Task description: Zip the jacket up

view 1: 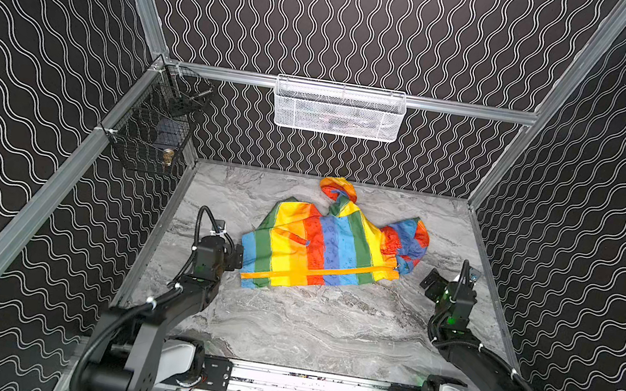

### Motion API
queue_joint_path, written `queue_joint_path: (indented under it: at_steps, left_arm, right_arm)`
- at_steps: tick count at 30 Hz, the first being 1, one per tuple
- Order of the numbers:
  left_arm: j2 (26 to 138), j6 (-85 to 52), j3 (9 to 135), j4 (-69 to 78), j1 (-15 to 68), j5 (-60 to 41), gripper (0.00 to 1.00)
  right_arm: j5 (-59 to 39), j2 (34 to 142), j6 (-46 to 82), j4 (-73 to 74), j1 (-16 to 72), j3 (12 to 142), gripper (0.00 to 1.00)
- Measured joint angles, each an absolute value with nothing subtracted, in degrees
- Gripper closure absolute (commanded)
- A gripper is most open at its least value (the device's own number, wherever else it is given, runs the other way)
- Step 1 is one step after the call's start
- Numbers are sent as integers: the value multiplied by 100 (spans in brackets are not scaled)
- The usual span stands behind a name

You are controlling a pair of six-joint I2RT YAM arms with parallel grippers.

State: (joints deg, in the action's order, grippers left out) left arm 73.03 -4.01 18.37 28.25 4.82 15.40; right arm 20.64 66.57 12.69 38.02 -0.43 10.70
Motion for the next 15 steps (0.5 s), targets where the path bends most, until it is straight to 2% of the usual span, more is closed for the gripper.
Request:
queue_joint_path:
  at_steps: [7, 10, 13, 15]
  left_arm:
    - [9400, -130, 1413, 5907, 427, 1557, 1]
    - [9465, -113, 1446, 5911, 423, 1509, 1]
    - [9470, -43, 1914, 6031, 419, 1402, 1]
    - [9498, -3, 2003, 6077, 419, 1337, 1]
  right_arm:
    - [1767, 7979, 666, 6152, -64, 832, 0]
    - [1608, 8803, 419, 6963, -86, 803, 1]
    - [1570, 8748, 386, 6613, -54, 1306, 1]
    - [1546, 8805, 375, 6949, -71, 1433, 1]
